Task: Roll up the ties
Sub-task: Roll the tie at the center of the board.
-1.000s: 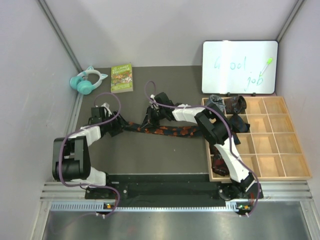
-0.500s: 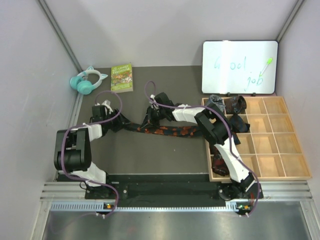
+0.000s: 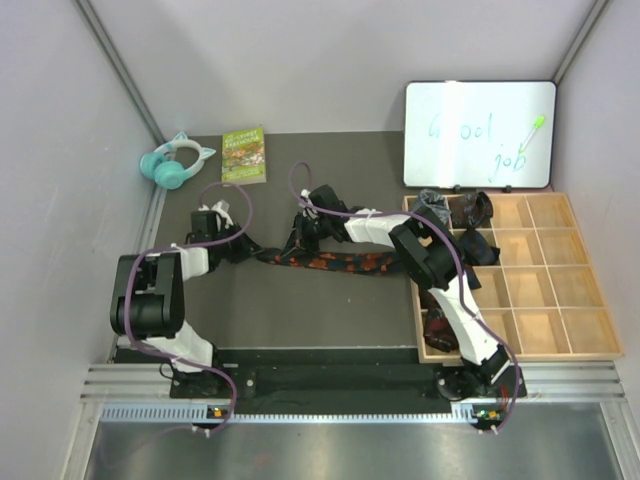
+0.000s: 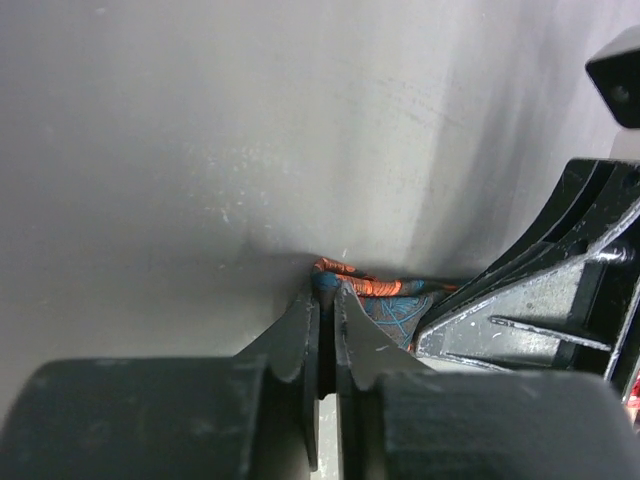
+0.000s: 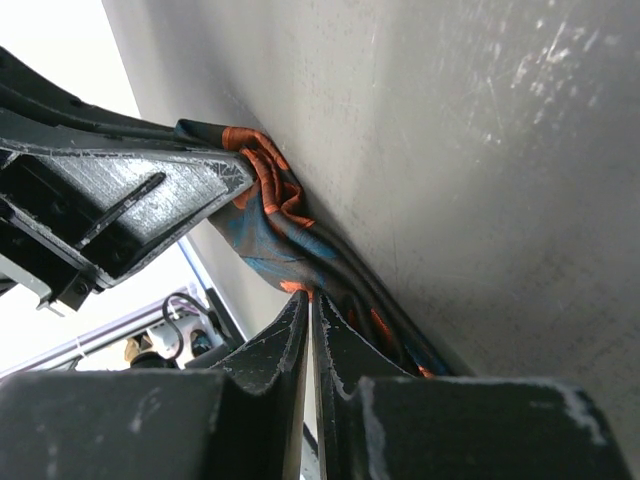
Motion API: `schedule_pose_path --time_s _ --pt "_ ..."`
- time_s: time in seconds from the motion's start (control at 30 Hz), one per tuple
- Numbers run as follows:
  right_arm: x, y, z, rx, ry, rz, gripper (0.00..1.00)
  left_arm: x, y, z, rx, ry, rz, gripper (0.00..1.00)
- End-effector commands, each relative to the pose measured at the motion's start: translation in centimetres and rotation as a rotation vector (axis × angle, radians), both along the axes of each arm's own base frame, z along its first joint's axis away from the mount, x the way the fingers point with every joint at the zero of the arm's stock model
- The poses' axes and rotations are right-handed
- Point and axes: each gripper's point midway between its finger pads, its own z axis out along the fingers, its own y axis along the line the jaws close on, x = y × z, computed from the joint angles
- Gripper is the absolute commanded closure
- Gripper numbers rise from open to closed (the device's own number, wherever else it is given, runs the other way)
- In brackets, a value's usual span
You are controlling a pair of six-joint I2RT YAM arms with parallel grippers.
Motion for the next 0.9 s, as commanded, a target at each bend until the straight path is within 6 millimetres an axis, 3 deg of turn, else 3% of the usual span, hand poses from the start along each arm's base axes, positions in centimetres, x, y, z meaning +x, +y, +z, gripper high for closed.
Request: schedule_pose_path --time_s 0.0,0.13,0.27,0.57,0.77,0.87 --pt "0.0 0.2 -0.6 -0.016 -0.019 0.004 0.94 -0.6 -1.2 0.8 0.023 -0.004 -0.055 0.98" --pt "0.3 0.2 0.1 -0.015 -0.027 0.001 0.95 -0.7 -0.9 1.5 0.145 0.037 -0.017 1.0" --pt "0.4 0.4 1.3 -0.003 -0.042 -0.001 0.95 -0.5 -1.0 4.0 0.215 0.012 -0.014 1.0" --pt "0.4 0.5 2.3 0.011 -0.049 -0.006 0.94 -0.5 -5.1 7.4 0.319 -0.037 -0.107 1.0" --pt "0.2 0.4 2.9 0.017 -0.052 -0.002 0.94 -1.0 -7.2 7.4 0.368 -0.032 -0.154 1.0" --pt "0.0 0.2 3.0 0.017 -0.051 -0.003 0.94 -1.3 -8.0 6.3 0.371 -0.014 -0.161 1.0"
